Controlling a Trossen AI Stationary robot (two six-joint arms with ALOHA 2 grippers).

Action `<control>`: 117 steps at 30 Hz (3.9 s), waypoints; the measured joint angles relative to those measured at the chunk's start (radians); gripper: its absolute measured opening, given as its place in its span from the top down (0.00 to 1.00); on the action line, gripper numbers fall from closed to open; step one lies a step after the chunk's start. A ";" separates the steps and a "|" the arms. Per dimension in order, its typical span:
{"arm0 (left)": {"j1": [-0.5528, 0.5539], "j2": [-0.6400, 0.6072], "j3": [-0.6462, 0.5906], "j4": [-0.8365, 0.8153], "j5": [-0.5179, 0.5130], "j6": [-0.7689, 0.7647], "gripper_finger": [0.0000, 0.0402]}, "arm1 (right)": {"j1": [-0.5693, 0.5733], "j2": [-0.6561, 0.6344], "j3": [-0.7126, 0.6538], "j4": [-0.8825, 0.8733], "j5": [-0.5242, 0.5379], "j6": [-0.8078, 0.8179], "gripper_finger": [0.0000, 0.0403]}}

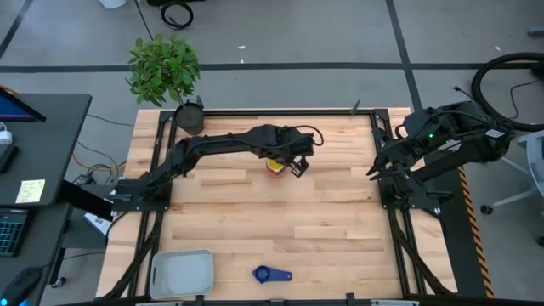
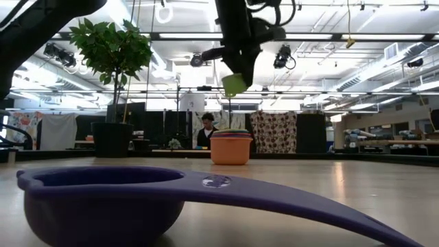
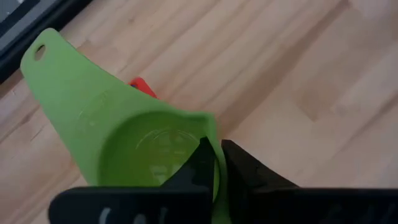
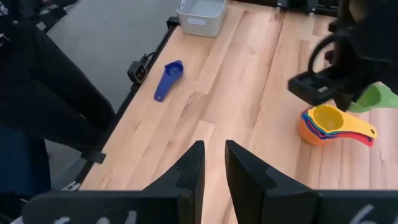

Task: Nest measuring cups in basket
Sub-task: Stack the green measuring cup on top of the yellow measuring cup, then stack the dark blue measuring cup on top of the green measuring cup

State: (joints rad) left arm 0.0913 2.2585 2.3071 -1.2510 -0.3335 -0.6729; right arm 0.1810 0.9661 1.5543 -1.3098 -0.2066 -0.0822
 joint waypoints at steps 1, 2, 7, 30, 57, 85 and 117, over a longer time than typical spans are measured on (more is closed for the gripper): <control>0.006 0.000 -0.005 0.004 0.002 -0.004 0.95 | 0.000 0.000 0.000 0.000 0.000 0.000 0.83; 0.013 0.000 -0.008 -0.007 0.010 -0.014 0.95 | 0.000 0.000 0.000 0.000 0.000 0.000 0.83; 0.033 0.017 -0.014 0.001 0.030 -0.021 0.95 | 0.000 0.000 0.000 0.000 0.000 0.000 0.83; 0.044 0.033 -0.260 0.193 0.133 0.076 0.95 | 0.000 0.000 0.000 -0.007 0.000 -0.045 0.83; 0.056 0.027 -0.253 0.228 0.182 0.147 0.76 | 0.000 0.000 0.000 -0.001 0.003 -0.045 0.83; -0.069 -0.011 0.010 -0.305 0.531 0.302 0.77 | 0.000 0.019 0.000 0.006 0.004 0.011 0.83; -0.496 -0.003 0.009 -0.251 0.282 0.078 0.98 | 0.121 0.260 0.000 0.230 -0.076 0.178 0.96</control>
State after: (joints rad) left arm -0.4043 2.2555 2.3161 -1.5017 -0.0515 -0.5950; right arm 0.3016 1.2258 1.5543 -1.0795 -0.2825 0.0958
